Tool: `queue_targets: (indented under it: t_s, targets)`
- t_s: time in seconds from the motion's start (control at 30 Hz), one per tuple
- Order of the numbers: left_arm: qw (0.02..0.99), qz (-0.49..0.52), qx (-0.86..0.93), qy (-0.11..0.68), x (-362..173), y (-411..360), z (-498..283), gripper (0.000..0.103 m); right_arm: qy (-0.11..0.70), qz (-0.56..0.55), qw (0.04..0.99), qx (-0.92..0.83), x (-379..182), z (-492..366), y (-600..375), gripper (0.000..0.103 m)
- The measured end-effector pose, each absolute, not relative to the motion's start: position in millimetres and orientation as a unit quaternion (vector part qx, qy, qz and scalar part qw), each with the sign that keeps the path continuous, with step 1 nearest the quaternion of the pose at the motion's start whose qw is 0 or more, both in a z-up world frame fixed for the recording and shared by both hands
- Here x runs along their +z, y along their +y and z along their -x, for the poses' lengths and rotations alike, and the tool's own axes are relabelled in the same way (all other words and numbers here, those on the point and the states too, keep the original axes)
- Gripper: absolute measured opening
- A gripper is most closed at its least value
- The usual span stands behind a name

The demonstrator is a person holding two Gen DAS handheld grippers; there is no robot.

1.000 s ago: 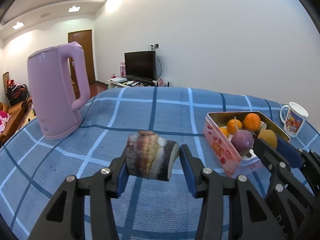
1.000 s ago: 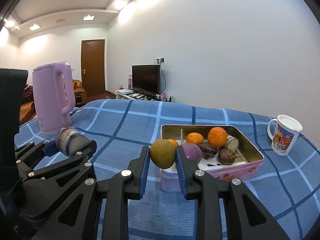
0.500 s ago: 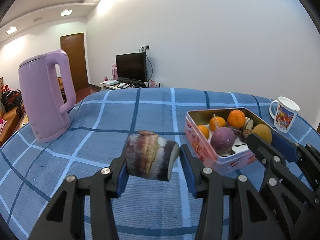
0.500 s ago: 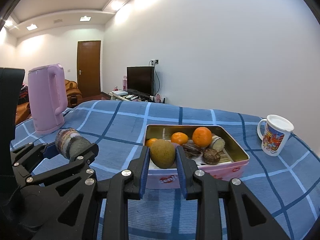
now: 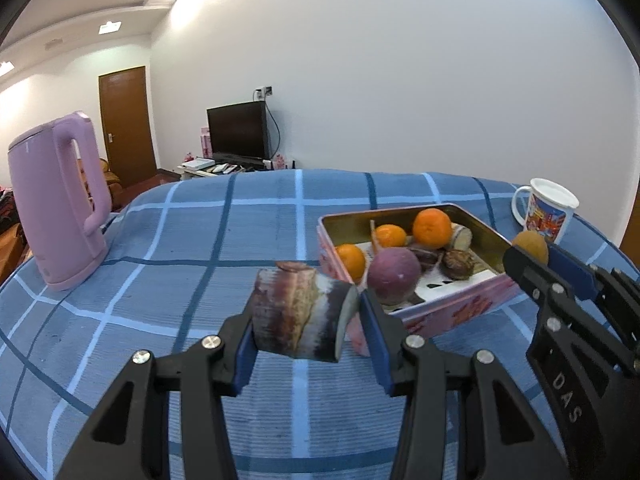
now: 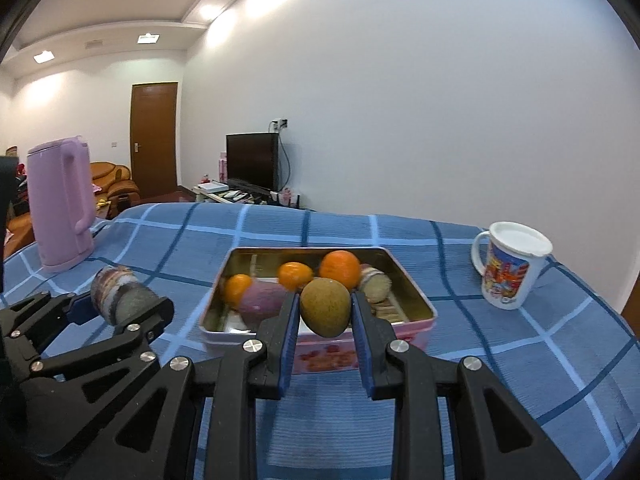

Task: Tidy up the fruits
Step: 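Lower the lime and taro piece over the pink tin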

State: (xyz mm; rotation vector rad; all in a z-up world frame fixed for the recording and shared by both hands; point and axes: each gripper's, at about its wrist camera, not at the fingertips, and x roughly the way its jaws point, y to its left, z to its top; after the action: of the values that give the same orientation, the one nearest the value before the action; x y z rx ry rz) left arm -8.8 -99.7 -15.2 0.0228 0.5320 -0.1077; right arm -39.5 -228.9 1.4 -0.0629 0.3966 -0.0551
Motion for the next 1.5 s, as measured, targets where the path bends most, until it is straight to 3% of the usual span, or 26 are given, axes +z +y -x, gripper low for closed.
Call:
queue_targets:
  t_s: [1.5]
  targets:
    - [0.945,-0.023,-0.139,0.296,-18.2,-200.0,-24.3,0.049,0.222,0.016,0.969,-0.106,0.3,22.4,-331.3,0.028]
